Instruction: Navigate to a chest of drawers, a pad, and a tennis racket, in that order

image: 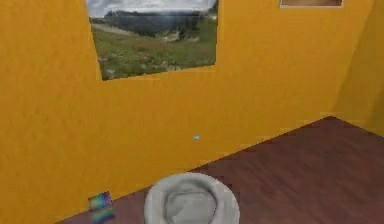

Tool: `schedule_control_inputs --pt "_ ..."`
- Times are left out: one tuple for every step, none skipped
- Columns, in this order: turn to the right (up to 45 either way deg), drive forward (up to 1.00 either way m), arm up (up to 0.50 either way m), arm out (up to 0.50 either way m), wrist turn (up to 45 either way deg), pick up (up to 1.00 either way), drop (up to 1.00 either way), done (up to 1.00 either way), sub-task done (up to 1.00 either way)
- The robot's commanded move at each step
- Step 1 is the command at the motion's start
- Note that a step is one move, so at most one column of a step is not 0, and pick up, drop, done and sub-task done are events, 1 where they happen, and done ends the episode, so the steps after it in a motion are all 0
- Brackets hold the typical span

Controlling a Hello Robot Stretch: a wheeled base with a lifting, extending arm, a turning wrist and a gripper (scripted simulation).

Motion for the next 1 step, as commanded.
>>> schedule_control_inputs --pt "45.0 0.0 0.0 0.0 0.0 0.0 0.0 0.0 0.0"
